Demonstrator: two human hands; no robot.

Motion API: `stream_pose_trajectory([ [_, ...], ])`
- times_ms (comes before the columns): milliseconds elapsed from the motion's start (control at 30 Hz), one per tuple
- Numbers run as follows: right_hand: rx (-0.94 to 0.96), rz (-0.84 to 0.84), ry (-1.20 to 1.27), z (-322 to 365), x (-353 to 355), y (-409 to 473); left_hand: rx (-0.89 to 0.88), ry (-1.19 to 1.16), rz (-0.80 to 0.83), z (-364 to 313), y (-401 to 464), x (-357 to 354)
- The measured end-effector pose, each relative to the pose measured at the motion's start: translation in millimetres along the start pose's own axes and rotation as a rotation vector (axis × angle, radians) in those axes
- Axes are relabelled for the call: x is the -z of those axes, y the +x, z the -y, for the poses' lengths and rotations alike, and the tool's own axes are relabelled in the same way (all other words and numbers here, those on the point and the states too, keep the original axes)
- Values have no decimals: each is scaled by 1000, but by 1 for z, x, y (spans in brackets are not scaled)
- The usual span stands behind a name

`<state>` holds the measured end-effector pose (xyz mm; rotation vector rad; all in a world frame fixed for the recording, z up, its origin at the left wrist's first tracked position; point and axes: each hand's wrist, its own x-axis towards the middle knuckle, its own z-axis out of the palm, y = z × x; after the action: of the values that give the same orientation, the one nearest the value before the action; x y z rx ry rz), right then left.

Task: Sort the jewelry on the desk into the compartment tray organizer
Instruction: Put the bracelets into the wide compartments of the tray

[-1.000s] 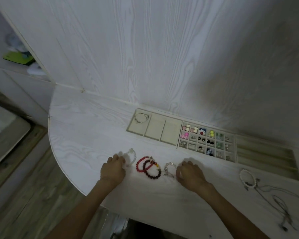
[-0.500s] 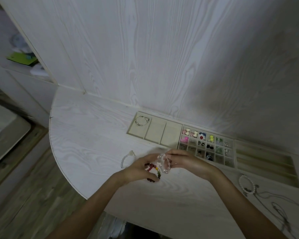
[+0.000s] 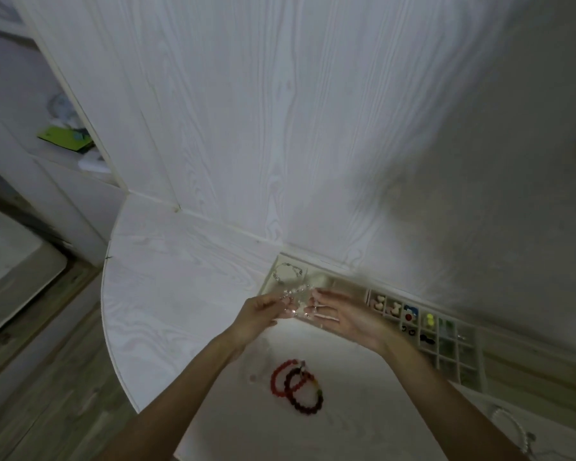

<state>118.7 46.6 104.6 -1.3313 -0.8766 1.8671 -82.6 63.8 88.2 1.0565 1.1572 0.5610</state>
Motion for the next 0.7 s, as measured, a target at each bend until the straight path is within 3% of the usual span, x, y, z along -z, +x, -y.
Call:
stream_pose_trajectory([
  [200,-16,-240,-134,3,-7,54,66,122,-167,5,51,25],
  [433,-146,-435,-110,-6,-12,94,124,449,-180,23,79,37],
  [567,-133,-484,-282,-20,-7,104,102,735,-221,24,81,37],
  [700,-94,-496,-638,-29,-4,113,-4,991,-276,22,83,33],
])
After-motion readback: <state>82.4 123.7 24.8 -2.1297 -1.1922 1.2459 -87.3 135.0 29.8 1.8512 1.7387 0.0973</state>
